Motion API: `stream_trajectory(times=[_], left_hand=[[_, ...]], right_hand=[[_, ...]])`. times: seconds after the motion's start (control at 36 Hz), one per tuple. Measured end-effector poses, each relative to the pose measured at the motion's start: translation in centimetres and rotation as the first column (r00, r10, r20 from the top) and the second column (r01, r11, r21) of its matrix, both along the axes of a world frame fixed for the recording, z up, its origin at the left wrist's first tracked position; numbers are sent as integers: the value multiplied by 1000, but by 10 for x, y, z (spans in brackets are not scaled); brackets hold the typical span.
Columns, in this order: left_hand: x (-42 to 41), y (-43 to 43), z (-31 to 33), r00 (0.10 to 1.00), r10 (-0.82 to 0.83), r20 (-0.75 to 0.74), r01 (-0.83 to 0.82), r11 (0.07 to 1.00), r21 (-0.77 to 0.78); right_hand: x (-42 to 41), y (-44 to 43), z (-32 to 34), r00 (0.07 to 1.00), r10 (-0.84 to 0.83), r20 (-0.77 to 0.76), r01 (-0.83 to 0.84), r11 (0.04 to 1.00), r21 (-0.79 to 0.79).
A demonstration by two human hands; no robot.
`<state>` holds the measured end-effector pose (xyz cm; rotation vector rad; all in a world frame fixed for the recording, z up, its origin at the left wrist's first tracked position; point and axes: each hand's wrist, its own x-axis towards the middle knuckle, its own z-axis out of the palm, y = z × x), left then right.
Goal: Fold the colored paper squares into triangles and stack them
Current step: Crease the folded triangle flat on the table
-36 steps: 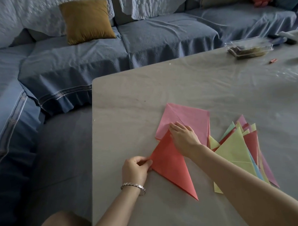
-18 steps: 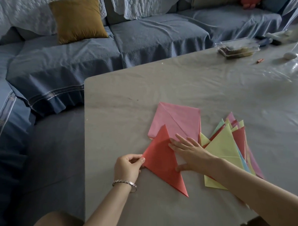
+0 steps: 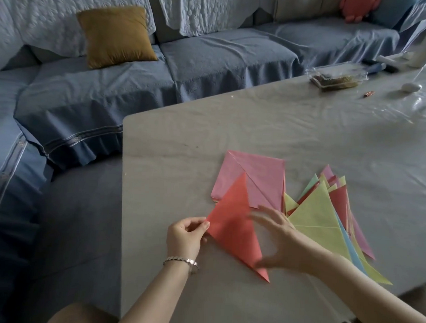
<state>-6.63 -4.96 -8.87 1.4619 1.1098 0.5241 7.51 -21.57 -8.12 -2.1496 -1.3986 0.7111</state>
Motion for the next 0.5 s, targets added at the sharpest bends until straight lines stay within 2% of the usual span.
stream_trajectory(times=[0.06, 0.11, 0.17, 0.22, 0.28, 0.33, 0.42, 0.5], left_hand=[[7, -8, 13, 993, -12, 114, 21, 996, -81], [15, -17, 27, 980, -71, 184, 92, 990, -108], [22, -24, 35, 967, -156, 201, 176, 981, -87], [29, -25, 35, 964, -220, 149, 224, 974, -14], [37, -19, 31, 970, -242, 31, 236, 964, 121], [44, -9, 27, 972, -219, -83, 231, 952, 201], [55, 9, 17, 954, -167, -247, 224, 948, 225], [66, 21, 11, 914, -148, -378, 238, 950, 202]], right_hand=[[-4, 5, 8, 967, -196, -163, 224, 958, 180], [-8, 9, 15, 913, -316, -258, 389, 866, 314], [-9, 6, 18, 873, -396, -284, 482, 788, 383], [-6, -2, 23, 834, -484, -264, 551, 744, 377], [1, -16, 25, 791, -562, -240, 611, 725, 318], [11, -32, 23, 750, -645, -146, 659, 714, 234], [18, -51, 23, 701, -710, 65, 711, 703, 17], [15, -53, 28, 706, -666, 240, 707, 676, -207]])
